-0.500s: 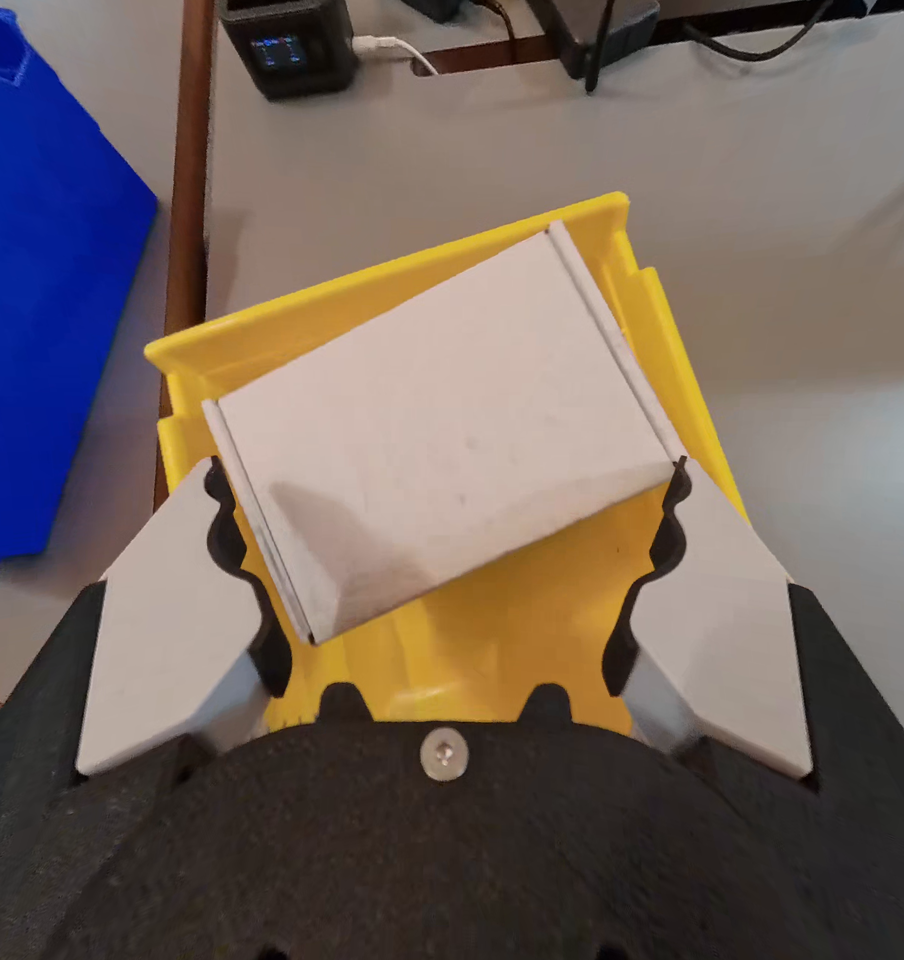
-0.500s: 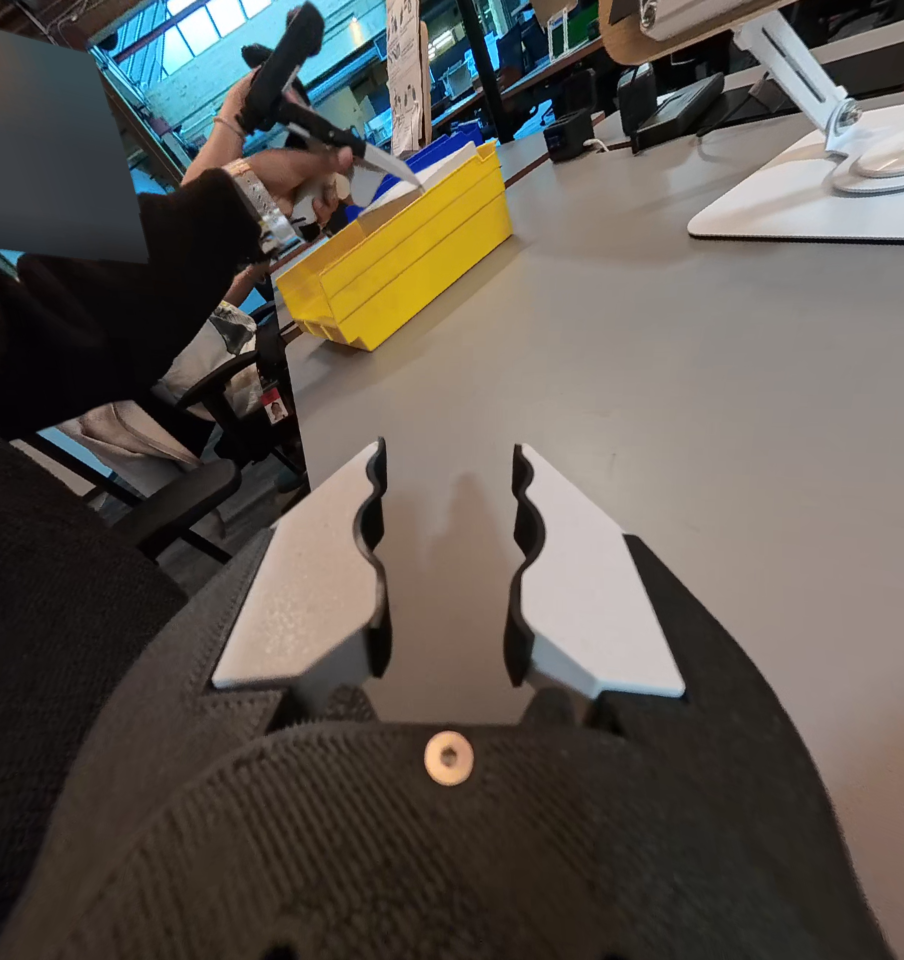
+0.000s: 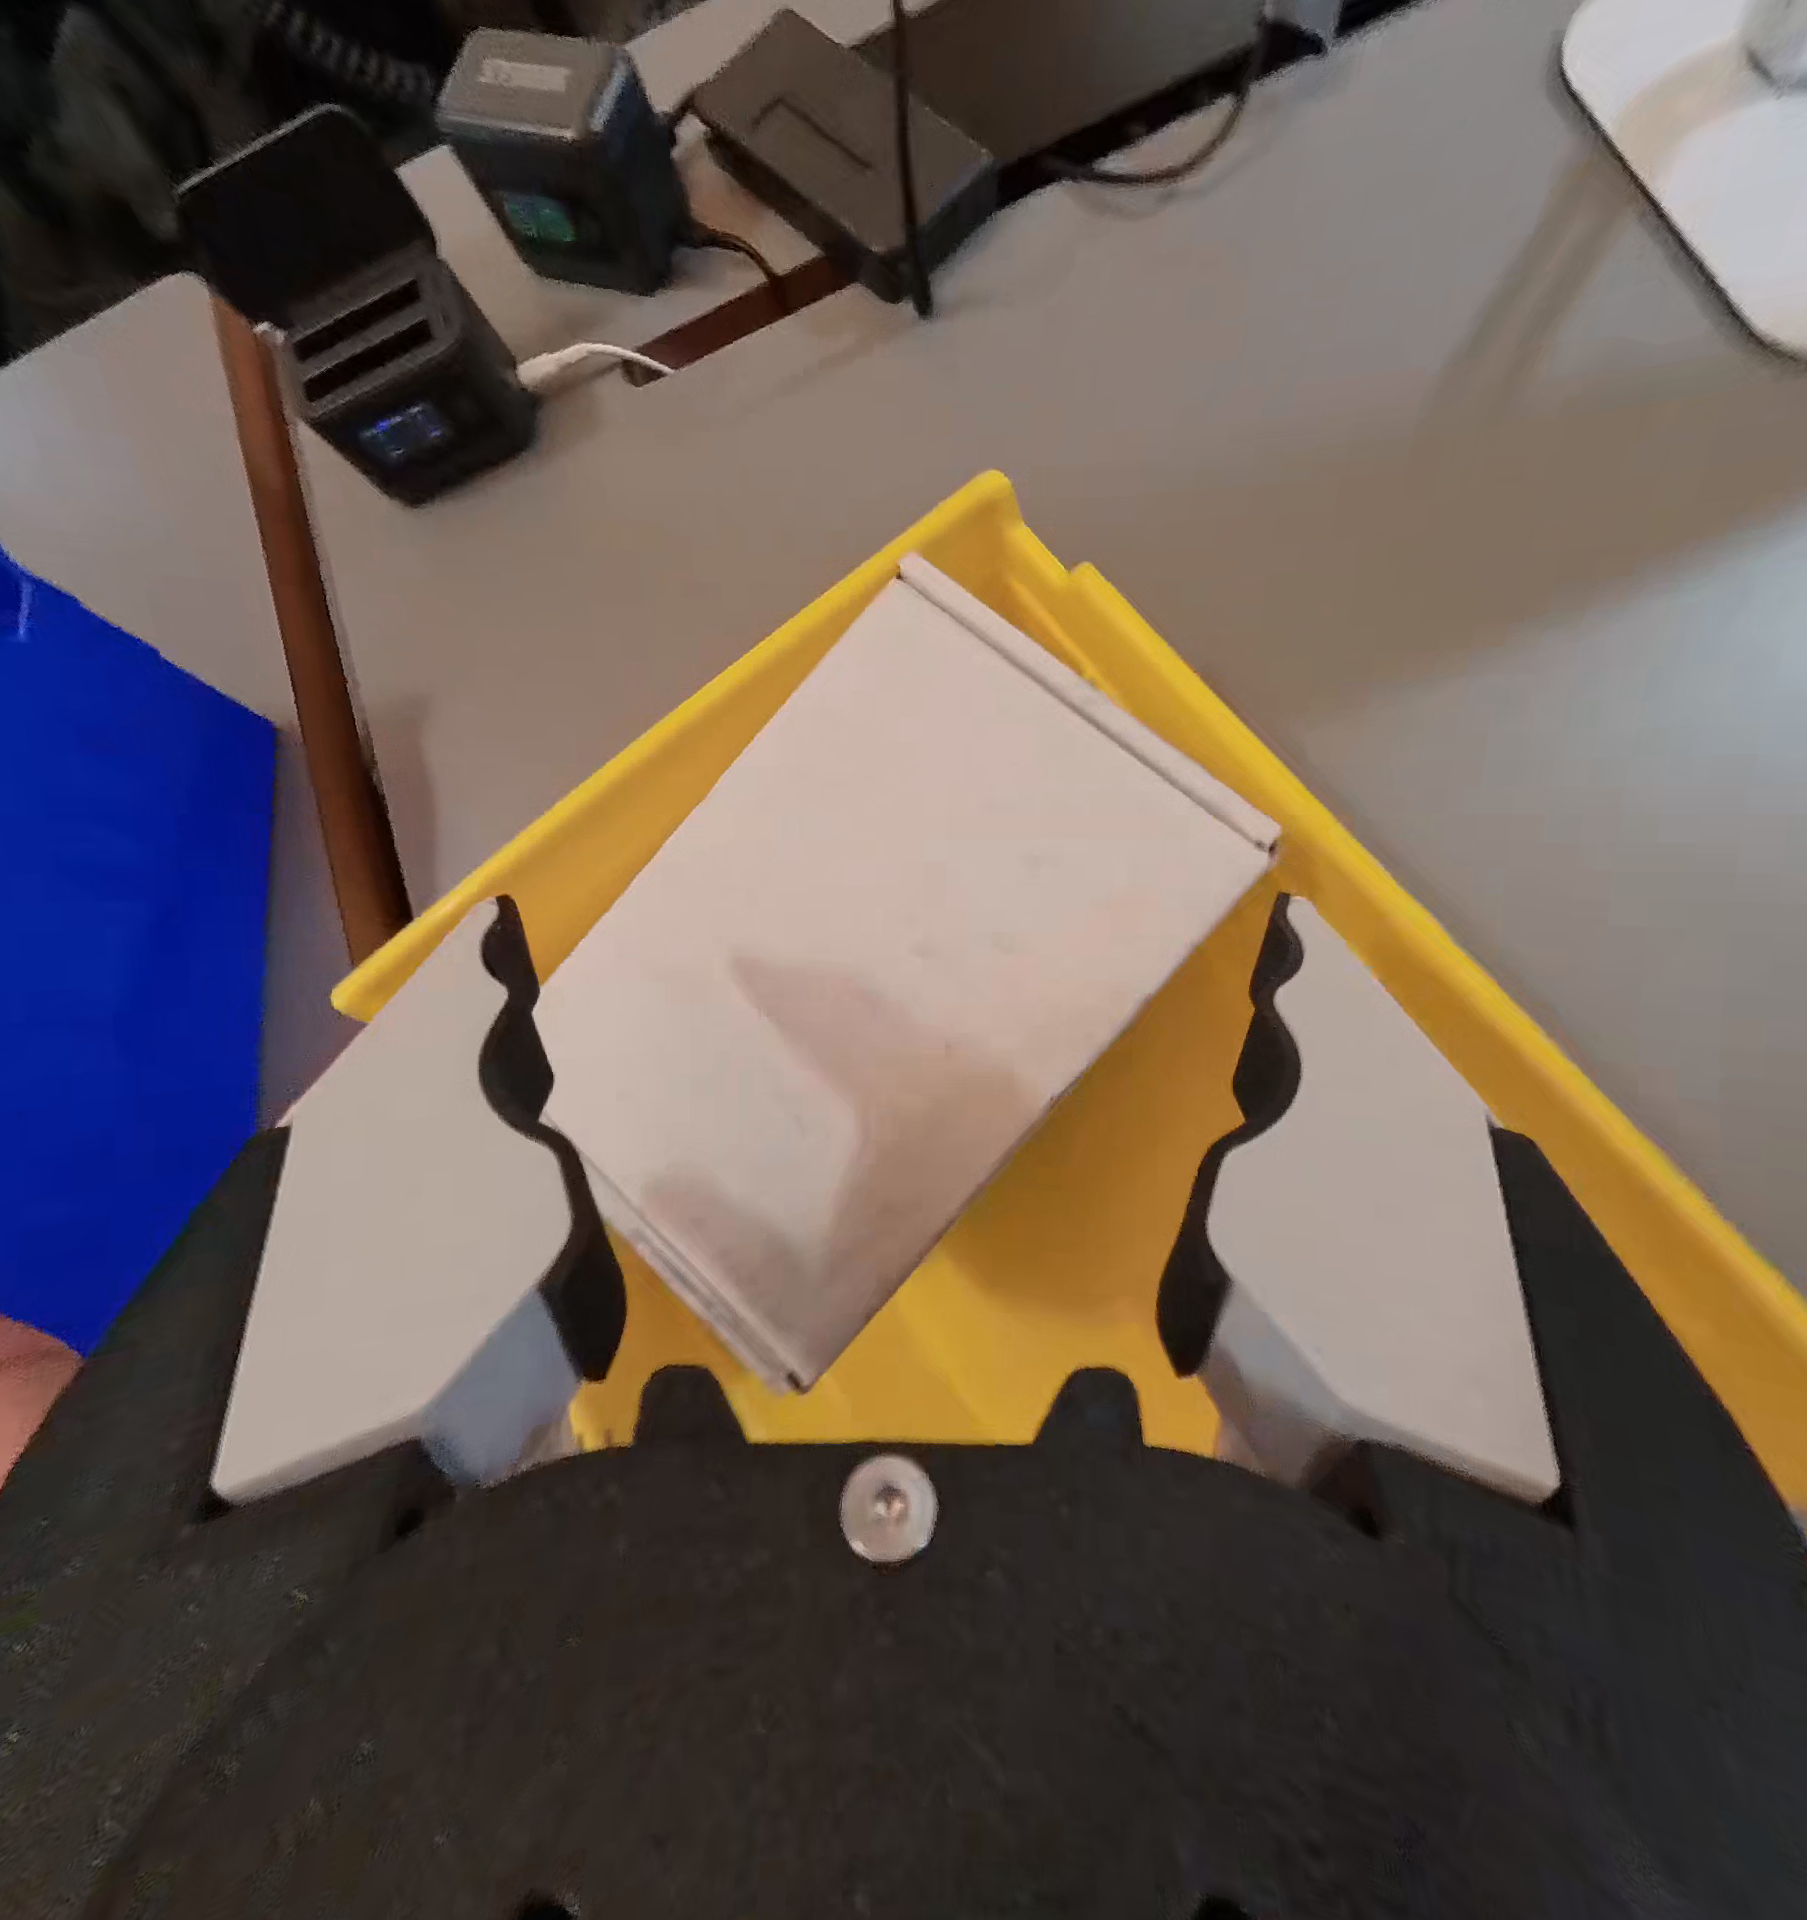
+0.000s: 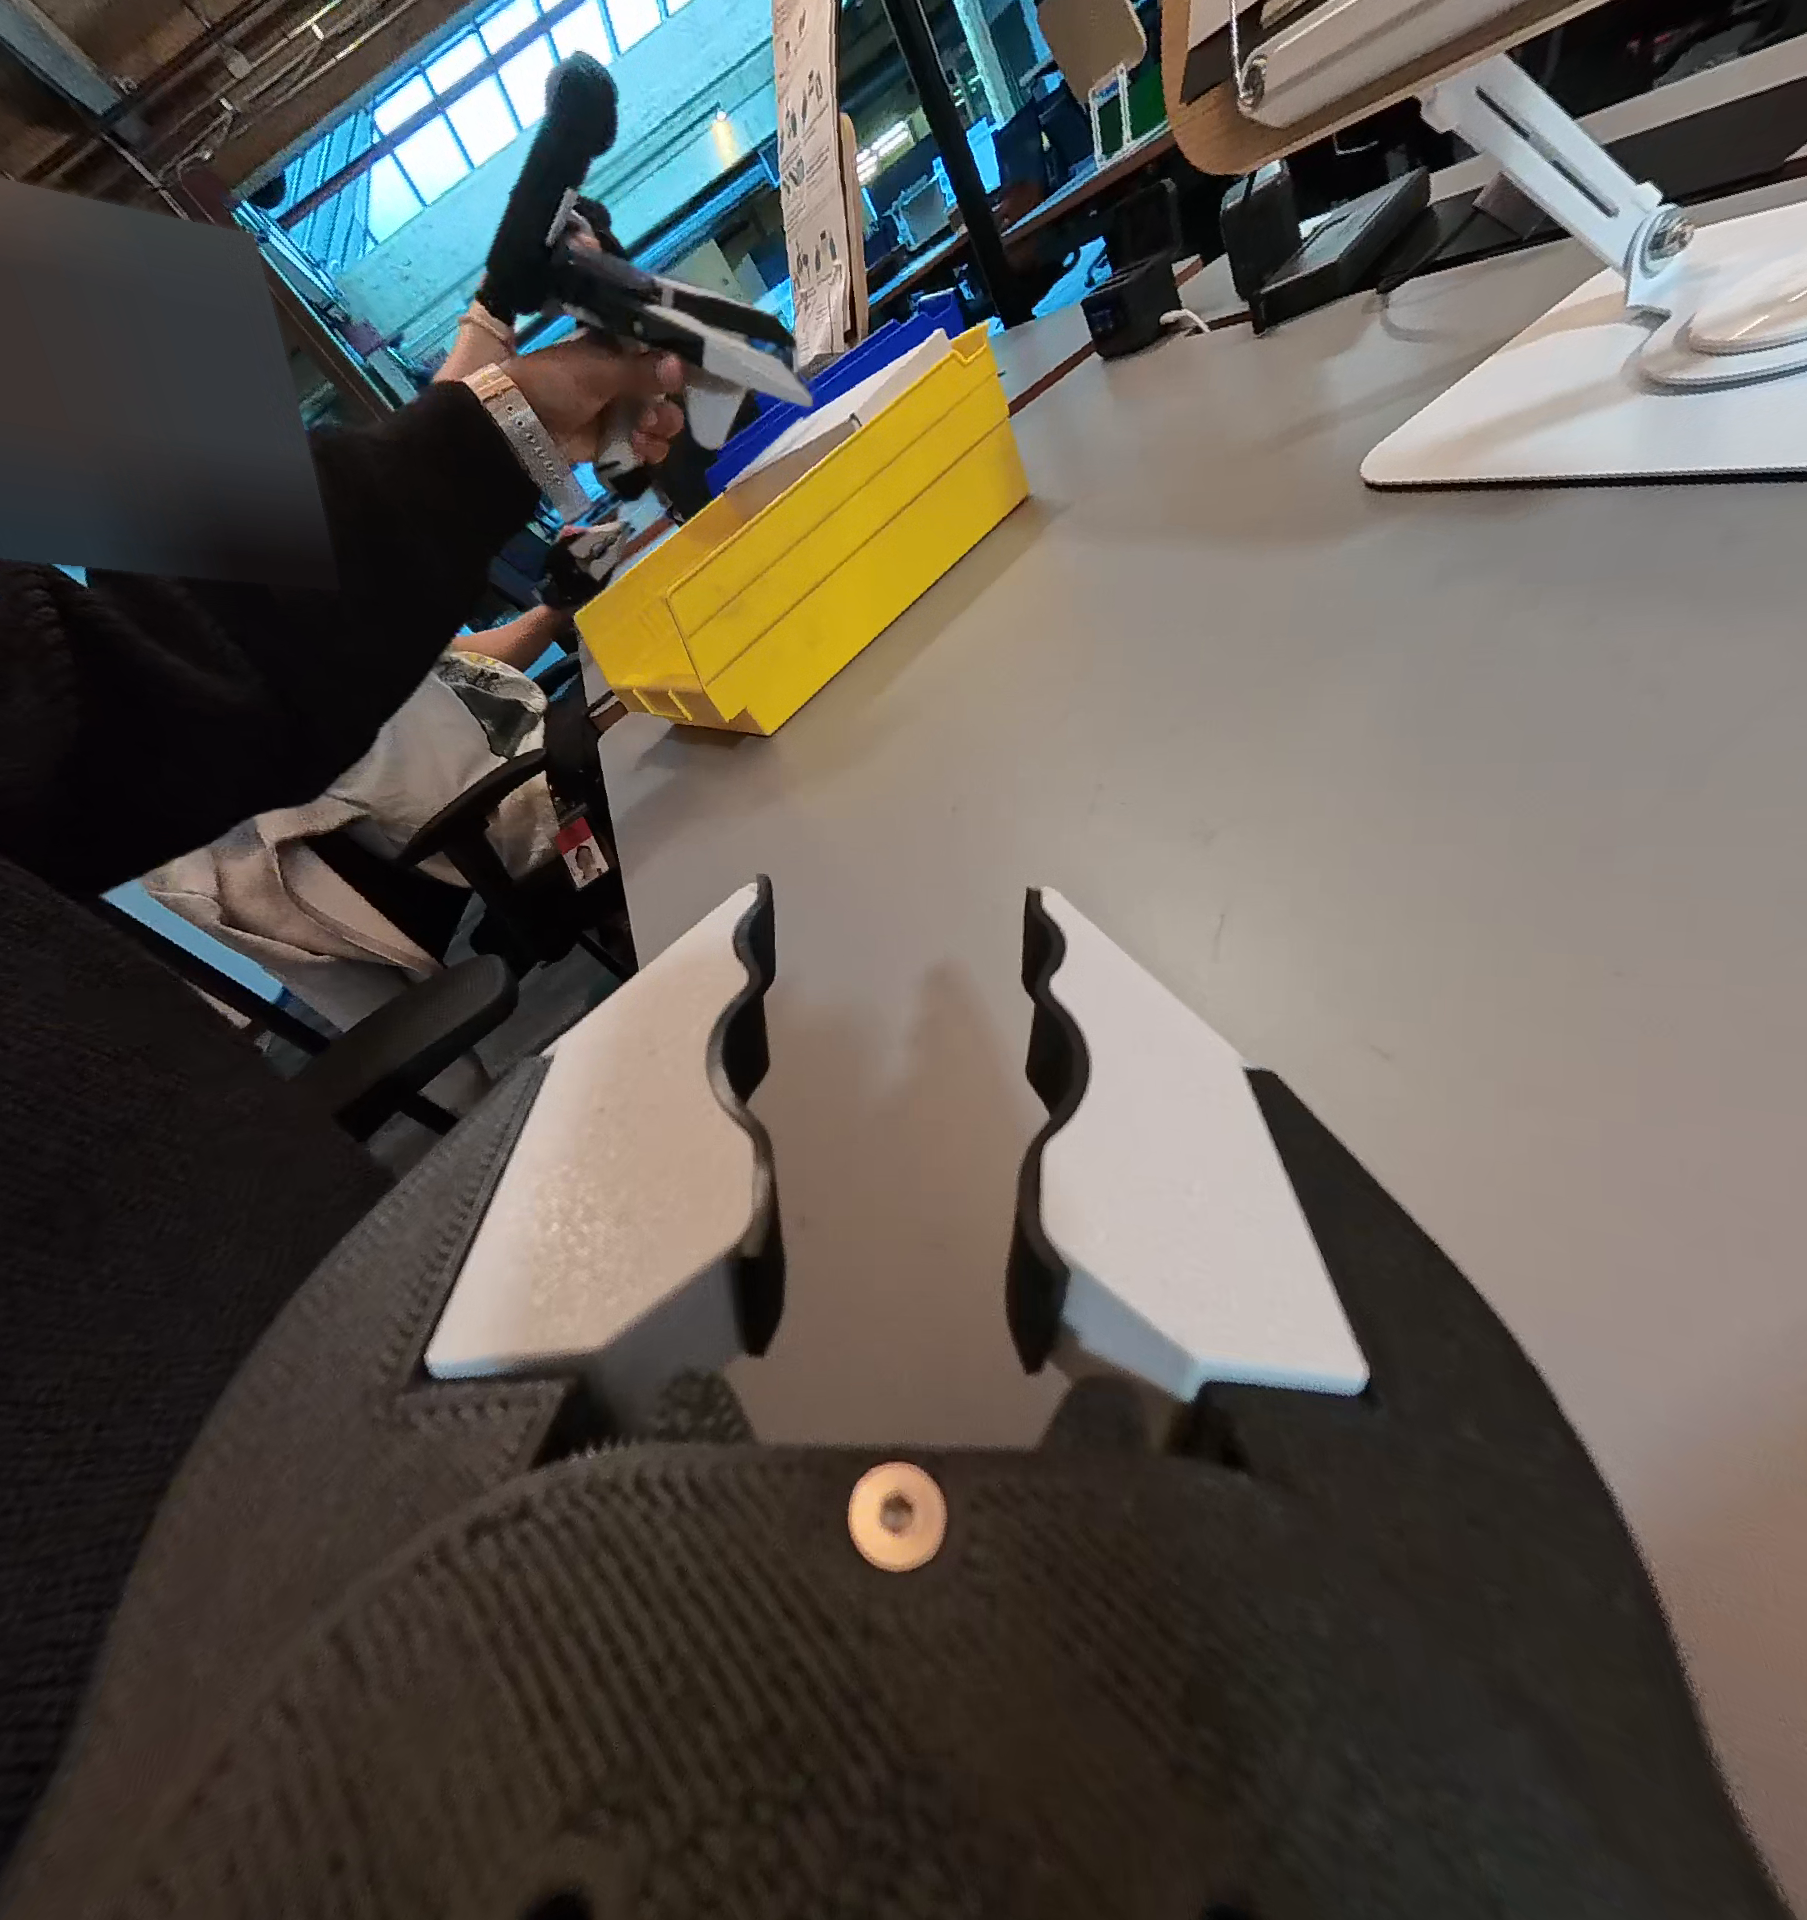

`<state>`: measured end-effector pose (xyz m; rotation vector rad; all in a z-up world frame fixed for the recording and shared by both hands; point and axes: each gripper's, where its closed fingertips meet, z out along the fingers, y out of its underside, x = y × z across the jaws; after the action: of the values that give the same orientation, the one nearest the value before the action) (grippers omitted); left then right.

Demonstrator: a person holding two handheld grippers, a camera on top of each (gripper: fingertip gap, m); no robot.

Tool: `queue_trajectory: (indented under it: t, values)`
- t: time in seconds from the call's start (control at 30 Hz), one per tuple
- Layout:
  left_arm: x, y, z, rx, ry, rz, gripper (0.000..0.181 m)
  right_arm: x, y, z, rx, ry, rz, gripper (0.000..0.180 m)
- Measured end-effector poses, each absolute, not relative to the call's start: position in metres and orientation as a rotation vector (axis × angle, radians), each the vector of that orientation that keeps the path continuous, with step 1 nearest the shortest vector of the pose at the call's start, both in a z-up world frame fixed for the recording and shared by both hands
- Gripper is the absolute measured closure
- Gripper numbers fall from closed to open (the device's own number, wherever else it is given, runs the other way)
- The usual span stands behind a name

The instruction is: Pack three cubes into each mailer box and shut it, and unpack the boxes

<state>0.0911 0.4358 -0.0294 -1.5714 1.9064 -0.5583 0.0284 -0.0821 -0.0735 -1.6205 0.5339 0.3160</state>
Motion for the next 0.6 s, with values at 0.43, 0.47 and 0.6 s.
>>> queue_trajectory:
  t: [0.43, 0.47, 0.6]
  values:
    - [0.064, 0.436, -0.051, -1.53, 2.414, -0.408, 0.062, 0.038, -0.083, -0.081, -1.605, 0.612, 0.355, 0.133]
    - [0.066, 0.442, -0.051, -1.506, 2.408, -0.366, 0.061, 0.04, -0.084, -0.082, -1.592, 0.627, 0.367, 0.133]
    - [0.066, 0.465, -0.071, -1.481, 2.444, -0.125, 0.056, 0.047, -0.087, -0.082, -1.549, 0.677, 0.411, 0.134]
